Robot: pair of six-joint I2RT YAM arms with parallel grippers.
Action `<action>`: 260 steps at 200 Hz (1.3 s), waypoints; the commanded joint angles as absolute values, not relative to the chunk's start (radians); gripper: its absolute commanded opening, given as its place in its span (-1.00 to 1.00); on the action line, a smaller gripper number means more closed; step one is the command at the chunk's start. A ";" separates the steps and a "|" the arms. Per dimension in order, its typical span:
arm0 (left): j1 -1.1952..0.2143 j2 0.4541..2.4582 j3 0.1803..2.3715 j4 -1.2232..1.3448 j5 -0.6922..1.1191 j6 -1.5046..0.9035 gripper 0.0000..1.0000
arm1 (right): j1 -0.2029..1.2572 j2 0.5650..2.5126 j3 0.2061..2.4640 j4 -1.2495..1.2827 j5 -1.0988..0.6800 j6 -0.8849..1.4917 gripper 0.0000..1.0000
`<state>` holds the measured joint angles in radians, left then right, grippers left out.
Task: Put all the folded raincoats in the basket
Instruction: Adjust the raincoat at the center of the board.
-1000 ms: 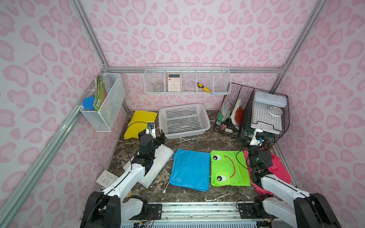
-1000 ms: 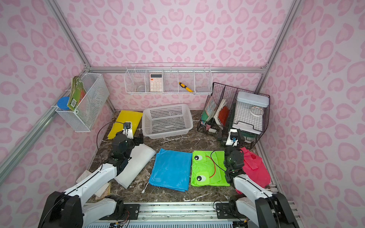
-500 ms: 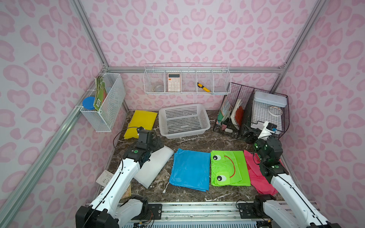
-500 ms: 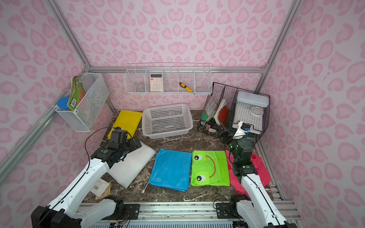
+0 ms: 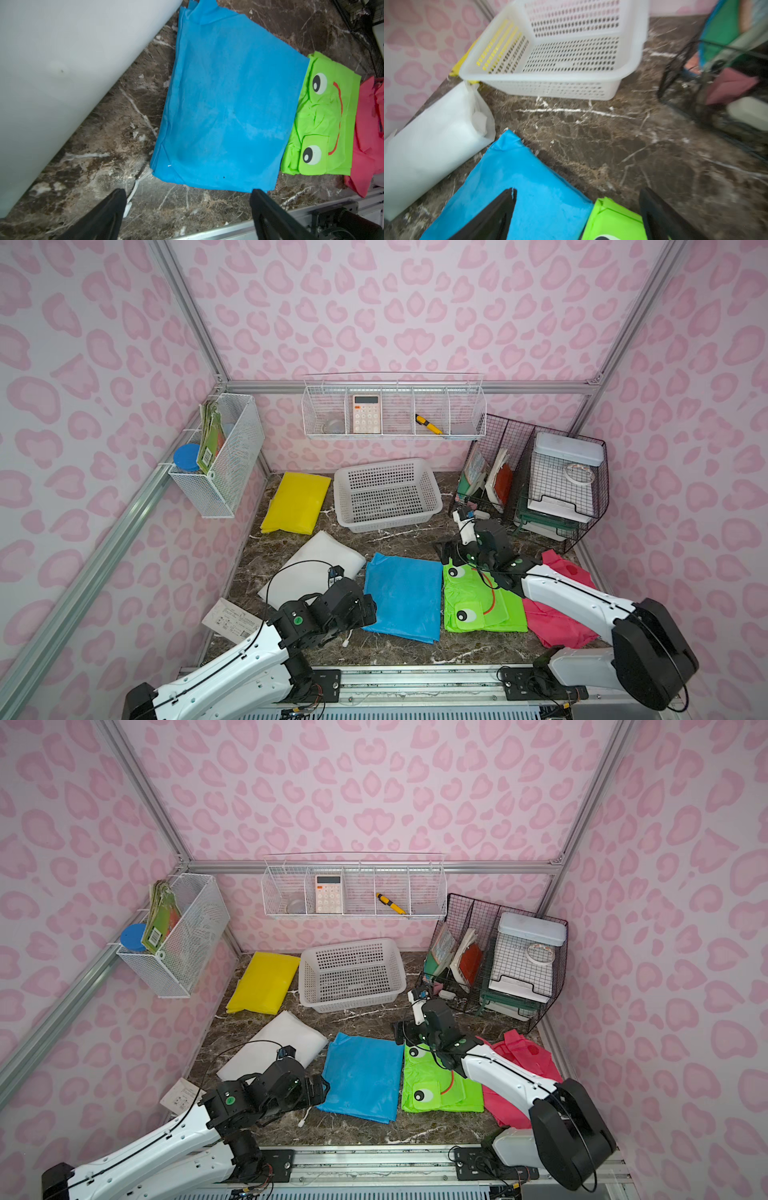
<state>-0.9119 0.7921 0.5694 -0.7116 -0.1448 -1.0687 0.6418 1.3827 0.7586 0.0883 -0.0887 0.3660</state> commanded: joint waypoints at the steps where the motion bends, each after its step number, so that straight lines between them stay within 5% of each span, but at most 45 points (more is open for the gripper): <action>1: -0.987 0.853 0.562 -0.619 -0.160 -1.150 0.93 | 0.695 1.486 0.828 0.065 -0.130 0.370 0.90; 101: -1.037 1.205 0.641 -0.503 -0.128 -1.103 0.87 | 0.777 1.782 0.954 0.018 -0.224 0.398 0.77; 260: -0.671 1.265 0.599 -0.411 -0.129 -0.828 0.90 | 0.915 1.565 0.739 0.036 -0.220 0.523 0.74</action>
<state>-0.7055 1.2736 0.6044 -0.4671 -0.1516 -0.9073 0.8856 1.5913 0.7464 0.0502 -0.2134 0.4953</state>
